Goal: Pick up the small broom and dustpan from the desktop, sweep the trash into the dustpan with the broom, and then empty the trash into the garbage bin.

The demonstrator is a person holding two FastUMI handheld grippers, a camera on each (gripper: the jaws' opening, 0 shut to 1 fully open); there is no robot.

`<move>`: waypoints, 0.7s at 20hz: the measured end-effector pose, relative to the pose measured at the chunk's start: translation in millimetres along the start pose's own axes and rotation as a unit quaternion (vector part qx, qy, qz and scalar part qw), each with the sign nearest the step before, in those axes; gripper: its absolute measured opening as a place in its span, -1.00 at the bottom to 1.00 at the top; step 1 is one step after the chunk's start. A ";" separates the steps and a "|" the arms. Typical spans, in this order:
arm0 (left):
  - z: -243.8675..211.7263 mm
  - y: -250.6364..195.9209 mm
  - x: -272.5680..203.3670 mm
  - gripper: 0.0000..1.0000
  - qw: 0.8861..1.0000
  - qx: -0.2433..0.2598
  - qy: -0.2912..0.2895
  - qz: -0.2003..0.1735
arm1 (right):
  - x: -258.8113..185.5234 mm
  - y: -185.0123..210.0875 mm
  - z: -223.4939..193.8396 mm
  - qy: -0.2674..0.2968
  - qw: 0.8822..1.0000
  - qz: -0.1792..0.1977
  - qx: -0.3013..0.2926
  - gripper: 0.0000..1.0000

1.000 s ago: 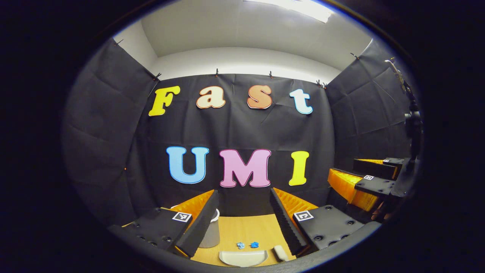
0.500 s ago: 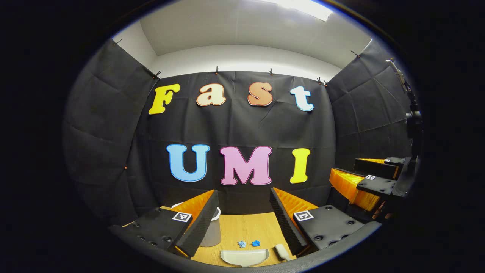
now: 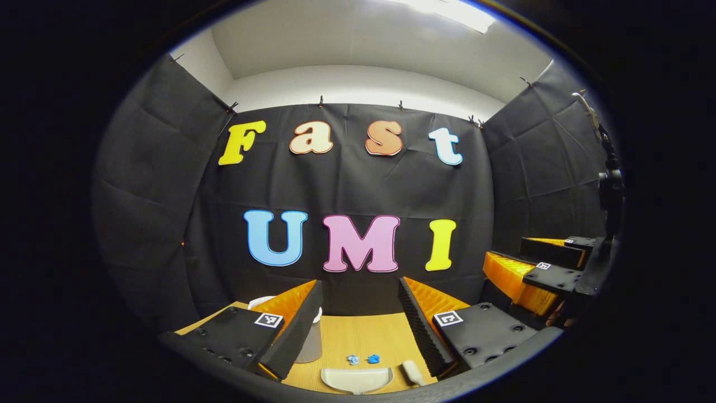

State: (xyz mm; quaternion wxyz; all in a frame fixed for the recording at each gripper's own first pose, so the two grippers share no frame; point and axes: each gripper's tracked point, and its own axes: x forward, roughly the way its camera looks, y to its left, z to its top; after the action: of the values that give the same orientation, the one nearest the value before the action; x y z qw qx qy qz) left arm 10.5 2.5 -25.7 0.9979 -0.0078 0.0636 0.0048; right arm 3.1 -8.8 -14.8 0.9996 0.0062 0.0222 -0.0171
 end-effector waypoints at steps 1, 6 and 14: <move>-1.2 0.7 -0.3 0.60 1.000 0.000 -0.001 0.000 | -0.3 0.0 -0.2 0.000 1.000 -0.001 0.001 0.82; -2.2 -3.3 -0.9 0.60 1.000 -0.003 0.002 -0.006 | -0.5 -0.8 -2.3 0.002 1.000 0.001 0.000 0.82; -3.0 -3.2 0.2 0.60 1.000 0.004 0.007 -0.007 | 1.9 0.0 -6.3 0.005 1.000 0.001 0.003 0.82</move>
State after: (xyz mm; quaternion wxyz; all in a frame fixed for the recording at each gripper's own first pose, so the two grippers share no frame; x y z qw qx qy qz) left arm 10.3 -0.7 -28.6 0.9975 -0.0046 0.0709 -0.0023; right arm 4.6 -8.8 -21.2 0.9994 0.0095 0.0275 -0.0159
